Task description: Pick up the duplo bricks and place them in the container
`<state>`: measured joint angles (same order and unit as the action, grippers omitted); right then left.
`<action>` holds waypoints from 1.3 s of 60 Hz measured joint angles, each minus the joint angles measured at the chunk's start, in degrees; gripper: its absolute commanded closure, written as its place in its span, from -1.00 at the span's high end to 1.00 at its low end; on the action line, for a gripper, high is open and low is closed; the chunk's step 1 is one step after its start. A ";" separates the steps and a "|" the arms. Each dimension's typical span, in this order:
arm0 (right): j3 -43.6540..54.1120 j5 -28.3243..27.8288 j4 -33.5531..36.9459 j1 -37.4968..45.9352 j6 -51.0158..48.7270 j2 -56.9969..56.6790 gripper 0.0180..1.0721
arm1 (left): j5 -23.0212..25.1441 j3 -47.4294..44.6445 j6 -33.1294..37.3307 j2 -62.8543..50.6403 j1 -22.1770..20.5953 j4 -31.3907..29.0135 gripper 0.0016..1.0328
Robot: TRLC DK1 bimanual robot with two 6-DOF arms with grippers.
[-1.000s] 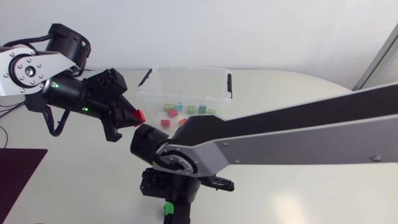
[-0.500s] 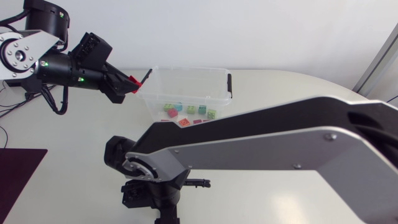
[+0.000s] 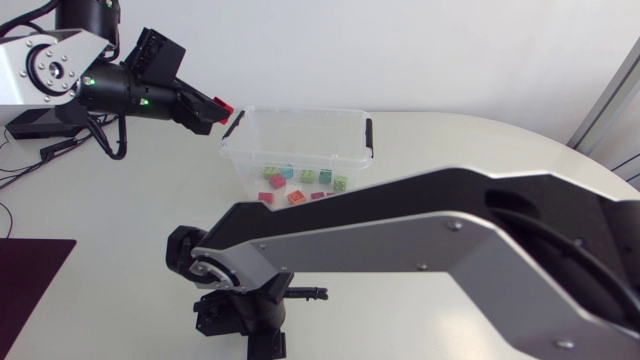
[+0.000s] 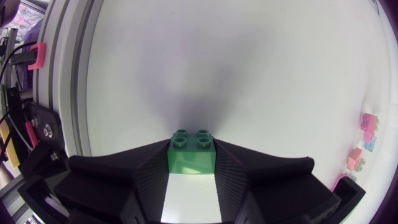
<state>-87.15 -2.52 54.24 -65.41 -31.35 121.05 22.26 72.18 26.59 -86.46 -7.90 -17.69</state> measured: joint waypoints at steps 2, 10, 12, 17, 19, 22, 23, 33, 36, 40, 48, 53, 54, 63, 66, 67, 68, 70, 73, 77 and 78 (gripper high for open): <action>0.61 -0.22 0.02 0.11 0.07 -1.38 -0.51 | 0.02 0.98 -0.46 -1.09 -0.39 0.33 -0.40; 3.32 -0.90 0.55 0.76 1.60 -9.46 -0.51 | 0.02 4.76 -2.73 -6.36 -2.14 1.95 -0.37; 4.11 -1.18 0.87 1.03 2.14 -12.04 -0.51 | 0.02 5.64 -3.56 -8.07 -2.43 2.60 -0.37; 5.95 -1.49 1.11 1.36 3.34 -17.11 -0.51 | 0.02 8.20 -4.94 -12.02 -2.78 3.28 -0.35; 6.64 -1.57 1.11 1.51 3.93 -18.73 -0.51 | 0.02 9.51 -5.73 -13.73 -2.86 3.76 -0.28; 7.43 -1.75 1.18 1.97 4.46 -20.61 -0.51 | 0.02 10.82 -6.49 -15.28 -3.10 4.35 -0.08; 7.61 -1.73 1.25 2.16 4.61 -21.07 -0.51 | 0.00 11.19 -6.80 -15.89 -3.17 4.66 0.08; 8.15 -2.16 1.55 7.74 5.68 -26.91 -0.51 | -0.22 14.10 -7.56 -19.87 -4.57 6.05 0.90; 8.11 -2.14 1.55 9.57 5.68 -28.17 -0.51 | -0.26 14.10 -7.56 -20.09 -4.61 6.05 0.90; 7.61 -2.16 1.64 12.28 5.68 -29.42 -0.51 | -1.38 14.10 -7.58 -20.11 -4.61 6.05 0.90; 3.37 -2.14 0.42 18.32 6.60 -29.99 -0.51 | -3.96 12.59 -7.58 -19.41 -3.96 6.51 0.90; 0.57 -1.88 -2.43 21.75 7.69 -29.86 -0.51 | -6.32 8.20 -7.54 -16.50 -2.69 6.95 0.90; 0.20 -1.84 -2.84 22.14 7.85 -29.83 -0.51 | -6.45 7.54 -7.56 -15.87 -2.49 7.02 0.90; -4.26 -1.03 -8.63 26.38 9.44 -26.95 -0.51 | -10.25 -2.73 -7.41 -5.29 0.11 11.78 0.90; -5.18 -0.57 -11.15 27.61 10.40 -25.22 -0.51 | -11.96 -5.18 -7.02 -1.57 0.96 12.50 0.90; -5.46 -0.61 -11.54 27.91 10.45 -24.70 -0.51 | -12.24 -5.73 -6.86 -0.74 1.16 12.52 0.90; -5.81 -0.57 -12.02 28.26 10.71 -24.04 -0.51 | -12.39 -6.38 -6.82 0.22 1.40 12.68 0.90; -6.32 -0.52 -12.85 28.83 11.10 -23.04 -0.51 | -12.74 -7.52 -6.62 1.66 1.86 12.92 0.90; -7.23 -0.37 -14.95 29.83 11.91 -20.68 -0.51 | -13.18 -10.29 -6.12 4.83 2.82 13.29 0.90; -8.52 -0.09 -17.16 30.97 12.98 -17.75 -0.51 | -13.38 -13.97 -4.87 8.24 3.85 13.99 0.90; -8.98 0.04 -17.66 31.21 13.18 -16.98 -0.51 | -13.38 -14.73 -4.55 8.90 4.11 13.99 0.90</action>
<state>-96.14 -2.48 36.58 -34.20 -18.17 104.07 8.88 57.45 22.04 -77.56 -3.79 -3.70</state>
